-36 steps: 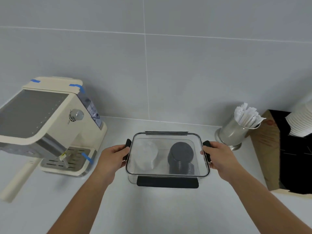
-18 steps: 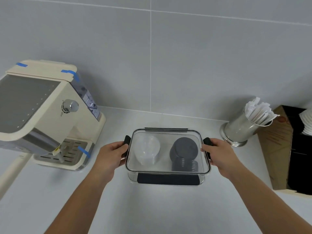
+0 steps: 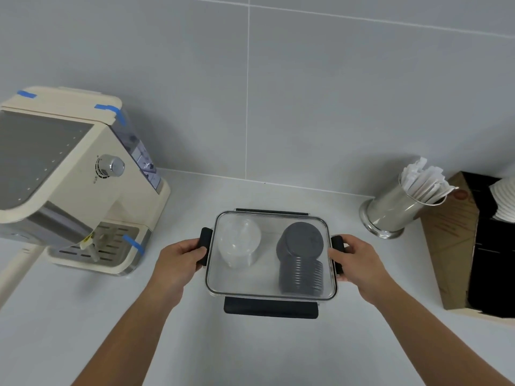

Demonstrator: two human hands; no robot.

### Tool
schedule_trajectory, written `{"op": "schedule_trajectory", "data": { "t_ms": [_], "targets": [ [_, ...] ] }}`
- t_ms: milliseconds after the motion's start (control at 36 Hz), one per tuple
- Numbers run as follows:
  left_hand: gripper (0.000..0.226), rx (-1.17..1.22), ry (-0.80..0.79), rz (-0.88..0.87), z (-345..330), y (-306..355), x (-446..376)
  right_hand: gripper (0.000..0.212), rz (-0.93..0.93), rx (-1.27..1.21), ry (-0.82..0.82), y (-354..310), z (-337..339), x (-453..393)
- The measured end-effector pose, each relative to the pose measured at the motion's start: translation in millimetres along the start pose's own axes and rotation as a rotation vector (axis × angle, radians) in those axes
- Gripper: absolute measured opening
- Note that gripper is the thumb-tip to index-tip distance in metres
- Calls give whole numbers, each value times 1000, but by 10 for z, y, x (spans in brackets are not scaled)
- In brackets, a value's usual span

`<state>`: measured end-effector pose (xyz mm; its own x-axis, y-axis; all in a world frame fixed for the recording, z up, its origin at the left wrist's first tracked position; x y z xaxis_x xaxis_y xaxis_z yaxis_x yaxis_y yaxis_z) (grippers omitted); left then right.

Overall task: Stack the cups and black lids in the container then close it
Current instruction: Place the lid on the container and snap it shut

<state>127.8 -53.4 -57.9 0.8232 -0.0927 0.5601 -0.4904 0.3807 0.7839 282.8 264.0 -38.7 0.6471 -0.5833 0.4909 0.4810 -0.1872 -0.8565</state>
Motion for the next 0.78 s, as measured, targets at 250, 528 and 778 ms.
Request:
{"op": "schedule_trajectory", "data": {
  "t_ms": [250, 528, 778],
  "targets": [
    [16, -2, 22, -20, -100, -54, 2, 12, -41, -18, -23, 104, 17, -51],
    [11, -20, 67, -45, -131, -99, -11, 11, -124, -128, -69, 220, -1, -51],
    [26, 0, 75, -45, -129, -125, -50, 11, -90, -233, -58, 273, -7, -31]
  ]
}}
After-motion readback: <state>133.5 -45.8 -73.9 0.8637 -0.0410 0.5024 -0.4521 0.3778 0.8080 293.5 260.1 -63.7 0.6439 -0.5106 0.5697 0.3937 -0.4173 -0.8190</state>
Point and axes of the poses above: each hand's wrist, its own x-axis away from the middle knuckle, its own z-axis out of the back of the hand, y = z × x, the point moved 4 cm from there along -x, towards the middle knuckle, and after that the axes turned 9 degrees about -x, right-handed, at the moved point
